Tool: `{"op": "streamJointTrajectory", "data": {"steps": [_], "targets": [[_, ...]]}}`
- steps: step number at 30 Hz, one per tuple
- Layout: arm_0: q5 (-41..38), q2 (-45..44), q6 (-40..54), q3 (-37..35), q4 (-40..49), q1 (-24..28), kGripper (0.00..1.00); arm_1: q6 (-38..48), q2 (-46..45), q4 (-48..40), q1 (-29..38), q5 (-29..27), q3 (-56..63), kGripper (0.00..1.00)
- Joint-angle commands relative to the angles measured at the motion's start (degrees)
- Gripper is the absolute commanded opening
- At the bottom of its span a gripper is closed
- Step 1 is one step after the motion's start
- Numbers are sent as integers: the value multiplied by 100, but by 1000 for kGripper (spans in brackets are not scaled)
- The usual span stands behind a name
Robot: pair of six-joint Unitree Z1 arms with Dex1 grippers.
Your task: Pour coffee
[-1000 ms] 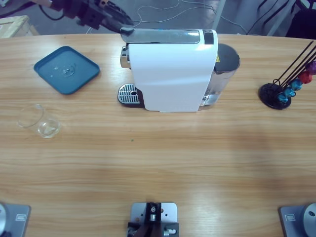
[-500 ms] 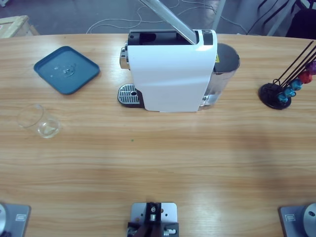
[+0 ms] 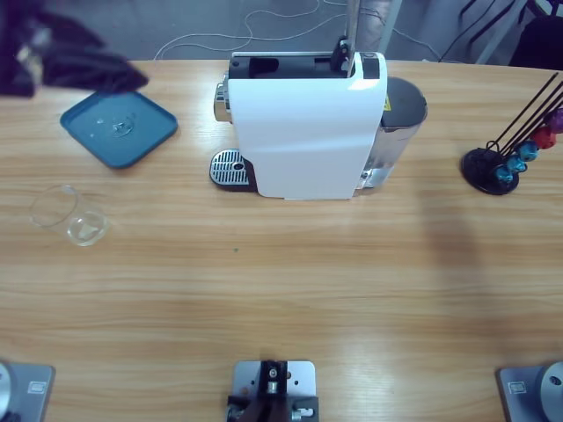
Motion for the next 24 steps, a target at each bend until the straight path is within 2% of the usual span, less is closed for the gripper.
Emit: {"op": "streamJointTrajectory", "data": {"steps": [1,3,4,5,9,10,11,19,21,24], "targets": [[362,-813,-536,1093,-133,-109,996,392,841,-933,-391,57,647,545],[399,-787,-522,1125,-133,-109,996,448,866,-1038,-471,57,691,526],[425,-760,-521,1120,-133,-109,996,460,894,-1087,-547,83,708,452],[439,-716,-528,1106,-140,-109,996,465,924,-1133,-624,101,727,425],[476,-497,-528,1009,-142,-109,996,460,1017,-1384,-797,197,840,413],[476,-467,-528,993,-150,-109,996,457,1043,-1427,-821,227,865,332],[476,-451,-528,990,-159,-109,996,451,1050,-1497,-848,269,914,296],[490,-447,-524,946,-159,-109,996,451,1217,-1852,-990,312,1068,284],[485,-440,-519,926,-159,-109,996,451,1259,-1949,-1048,336,1072,173],[485,-391,-494,860,-157,-109,996,451,1309,-2082,-1132,426,1068,166]]}}
